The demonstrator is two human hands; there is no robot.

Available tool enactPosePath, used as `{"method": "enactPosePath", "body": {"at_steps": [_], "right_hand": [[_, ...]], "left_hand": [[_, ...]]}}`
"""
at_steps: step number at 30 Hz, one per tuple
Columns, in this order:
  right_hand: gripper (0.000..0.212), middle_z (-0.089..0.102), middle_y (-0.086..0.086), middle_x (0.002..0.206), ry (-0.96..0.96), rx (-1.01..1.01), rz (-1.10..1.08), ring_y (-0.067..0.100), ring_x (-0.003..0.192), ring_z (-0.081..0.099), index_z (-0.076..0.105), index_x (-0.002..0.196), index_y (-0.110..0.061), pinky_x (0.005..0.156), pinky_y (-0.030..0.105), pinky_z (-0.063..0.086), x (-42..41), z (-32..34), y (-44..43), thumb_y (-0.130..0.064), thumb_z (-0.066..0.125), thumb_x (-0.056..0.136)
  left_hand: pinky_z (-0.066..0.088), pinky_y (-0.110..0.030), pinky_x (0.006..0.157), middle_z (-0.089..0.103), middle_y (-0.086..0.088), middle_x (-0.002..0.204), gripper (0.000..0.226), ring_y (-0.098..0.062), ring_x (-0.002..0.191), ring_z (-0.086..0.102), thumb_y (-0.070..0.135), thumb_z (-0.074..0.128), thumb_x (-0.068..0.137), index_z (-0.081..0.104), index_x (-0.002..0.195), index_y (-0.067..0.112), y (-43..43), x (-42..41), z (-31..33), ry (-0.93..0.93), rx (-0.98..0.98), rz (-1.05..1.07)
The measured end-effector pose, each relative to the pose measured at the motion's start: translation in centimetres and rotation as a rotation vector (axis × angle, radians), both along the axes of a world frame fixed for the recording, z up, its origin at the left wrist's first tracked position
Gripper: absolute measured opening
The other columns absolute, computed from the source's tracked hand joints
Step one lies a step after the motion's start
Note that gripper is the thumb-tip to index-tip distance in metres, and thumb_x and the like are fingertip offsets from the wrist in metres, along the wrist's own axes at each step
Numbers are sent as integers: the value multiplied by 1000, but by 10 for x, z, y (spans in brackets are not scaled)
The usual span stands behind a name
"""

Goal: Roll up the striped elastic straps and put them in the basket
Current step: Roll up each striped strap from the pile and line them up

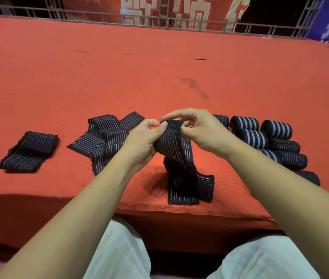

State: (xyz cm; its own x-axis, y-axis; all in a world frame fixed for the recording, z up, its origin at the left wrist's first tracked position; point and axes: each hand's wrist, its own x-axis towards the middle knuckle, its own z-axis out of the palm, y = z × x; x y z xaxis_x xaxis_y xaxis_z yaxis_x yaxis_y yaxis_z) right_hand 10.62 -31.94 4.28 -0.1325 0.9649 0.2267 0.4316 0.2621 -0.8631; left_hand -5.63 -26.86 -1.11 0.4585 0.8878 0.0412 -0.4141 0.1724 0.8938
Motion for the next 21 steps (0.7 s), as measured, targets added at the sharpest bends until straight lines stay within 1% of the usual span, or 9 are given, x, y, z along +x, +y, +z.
{"method": "enactPosePath", "body": {"at_steps": [3, 6, 8, 10, 13, 15, 17, 19, 21], "right_hand": [[9, 68, 11, 90, -76, 85, -103, 11, 75, 56, 70, 86, -20, 77, 30, 44, 0, 0, 4, -16, 78, 83], [19, 71, 9, 81, -79, 102, -166, 24, 65, 61, 60, 74, -22, 63, 38, 47, 6, 4, 11, -22, 78, 80], [20, 60, -2, 63, -97, 128, -175, 12, 50, 51, 57, 77, -17, 49, 27, 41, 9, 10, 12, -14, 75, 85], [18, 54, -8, 59, -135, 170, -194, 3, 48, 43, 58, 81, -14, 49, 21, 37, 9, 18, 13, -14, 74, 87], [17, 53, -5, 57, -124, 175, -250, 3, 43, 42, 58, 88, -9, 46, 20, 35, 14, 28, 18, -18, 73, 90], [18, 54, 7, 57, -88, 104, -291, 10, 36, 45, 55, 92, -7, 39, 22, 33, 22, 30, 21, -18, 70, 92], [17, 56, 17, 59, -19, 22, -340, 17, 36, 51, 52, 93, -9, 36, 23, 37, 30, 27, 24, -17, 68, 94], [17, 59, 17, 65, 121, -48, -415, 15, 37, 56, 50, 97, -9, 36, 25, 44, 37, 20, 28, -14, 66, 95], [17, 61, 18, 76, 280, -89, -492, 15, 41, 60, 50, 100, -8, 39, 24, 49, 45, 13, 33, -12, 66, 96]], "left_hand": [[44, -39, 86, 63, -21, 107, 53, -30, 100, 58, 51, 70, 78, 53, 105, 9, -3, 2, 0, 92, 27, 135], [50, -40, 98, 68, -13, 122, 93, -23, 113, 64, 77, 69, 65, 59, 125, 6, -2, -3, -1, 68, 96, 48], [54, -43, 98, 71, -10, 118, 73, -24, 111, 67, 65, 74, 74, 61, 124, 12, -7, -5, 0, 123, 153, -66], [55, -43, 92, 74, -3, 107, 36, -22, 102, 71, 37, 71, 89, 63, 117, 16, -8, -3, -2, 300, 238, -91], [53, -36, 83, 76, -4, 101, 13, -21, 96, 73, 16, 67, 94, 68, 106, 12, -6, -8, -11, 419, 238, -85], [53, -32, 83, 76, -6, 103, 17, -21, 97, 73, 19, 69, 90, 69, 105, 10, -10, -14, -13, 399, 188, -136], [57, -32, 83, 75, -6, 105, 28, -20, 97, 72, 18, 71, 85, 66, 111, 10, -15, -17, -15, 273, 145, -160], [59, -32, 85, 73, -7, 108, 38, -19, 97, 71, 7, 72, 82, 61, 118, 12, -15, -22, -15, 149, 102, -198], [59, -31, 85, 72, -7, 110, 47, -19, 96, 70, 0, 69, 81, 57, 125, 14, -14, -28, -13, 151, 93, -274]]}}
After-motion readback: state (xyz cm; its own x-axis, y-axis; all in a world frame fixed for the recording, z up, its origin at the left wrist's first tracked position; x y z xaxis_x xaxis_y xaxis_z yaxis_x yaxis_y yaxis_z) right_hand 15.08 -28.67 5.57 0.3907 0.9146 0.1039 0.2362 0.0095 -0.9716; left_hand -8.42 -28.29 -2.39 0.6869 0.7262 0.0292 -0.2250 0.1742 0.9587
